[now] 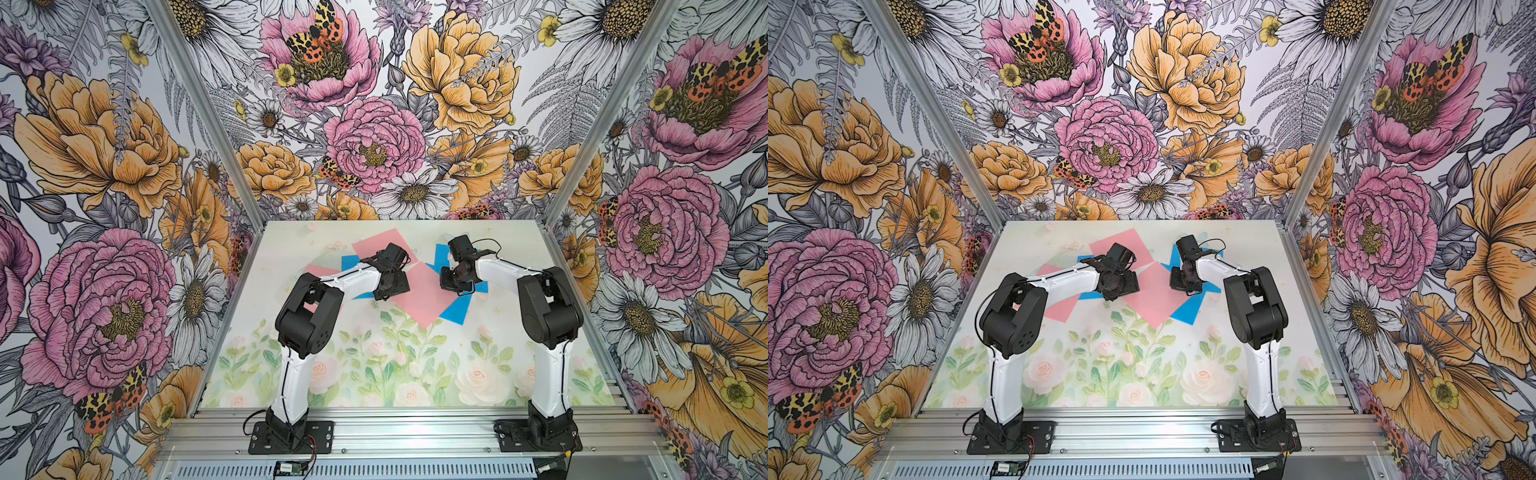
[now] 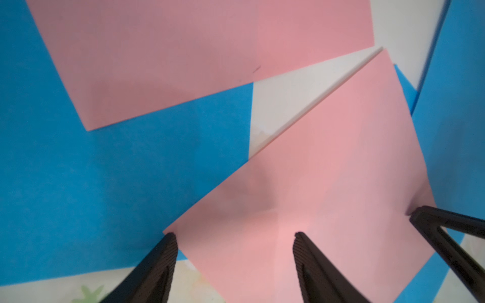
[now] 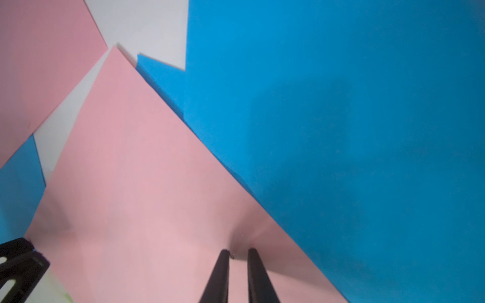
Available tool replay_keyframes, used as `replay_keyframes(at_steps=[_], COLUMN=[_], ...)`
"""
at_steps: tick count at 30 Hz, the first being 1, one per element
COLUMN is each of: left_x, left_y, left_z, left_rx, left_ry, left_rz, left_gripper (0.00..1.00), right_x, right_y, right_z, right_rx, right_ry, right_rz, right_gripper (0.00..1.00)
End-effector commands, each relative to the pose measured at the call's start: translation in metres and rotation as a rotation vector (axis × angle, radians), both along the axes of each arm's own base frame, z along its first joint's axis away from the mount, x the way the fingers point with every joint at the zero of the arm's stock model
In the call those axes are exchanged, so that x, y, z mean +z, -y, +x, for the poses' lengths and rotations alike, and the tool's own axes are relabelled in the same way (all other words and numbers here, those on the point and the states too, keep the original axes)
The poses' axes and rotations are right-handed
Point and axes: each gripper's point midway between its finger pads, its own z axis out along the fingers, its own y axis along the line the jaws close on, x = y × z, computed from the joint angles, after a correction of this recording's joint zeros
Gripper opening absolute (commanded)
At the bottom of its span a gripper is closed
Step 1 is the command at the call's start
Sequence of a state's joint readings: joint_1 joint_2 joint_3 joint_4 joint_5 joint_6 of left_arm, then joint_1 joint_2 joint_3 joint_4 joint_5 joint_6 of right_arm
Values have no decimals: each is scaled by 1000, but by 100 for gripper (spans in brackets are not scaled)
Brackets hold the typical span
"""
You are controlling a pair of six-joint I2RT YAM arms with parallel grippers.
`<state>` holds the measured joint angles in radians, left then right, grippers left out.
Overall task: Sort the scattered colored papers by color
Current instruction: Pick up the colored paper from the center of the board.
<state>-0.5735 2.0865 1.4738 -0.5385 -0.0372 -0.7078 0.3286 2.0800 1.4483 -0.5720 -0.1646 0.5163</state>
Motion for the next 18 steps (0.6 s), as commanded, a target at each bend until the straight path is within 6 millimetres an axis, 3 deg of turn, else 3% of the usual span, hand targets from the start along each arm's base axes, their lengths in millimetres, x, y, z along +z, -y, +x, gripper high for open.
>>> replay_keyframes(at_steps=[1, 4, 7, 18], left_x=[-23, -17, -2, -20], left_y=[1, 5, -6, -5], left_z=[-18, -17, -11, -1], left_rx=[-16, -28, -16, -25], left_ry=[-93, -87, -32, -57], left_rz=[14, -3, 31, 81], left_gripper=[74, 74, 76, 77], right_x=[-27, -26, -27, -28], right_y=[0, 0, 0, 2], right_z=[-11, -11, -11, -17], right_rx=[-2, -3, -2, 6], right_ry=[-81, -80, -83, -90], right_rz=[-17, -16, -15, -23], right_gripper=[17, 17, 16, 15])
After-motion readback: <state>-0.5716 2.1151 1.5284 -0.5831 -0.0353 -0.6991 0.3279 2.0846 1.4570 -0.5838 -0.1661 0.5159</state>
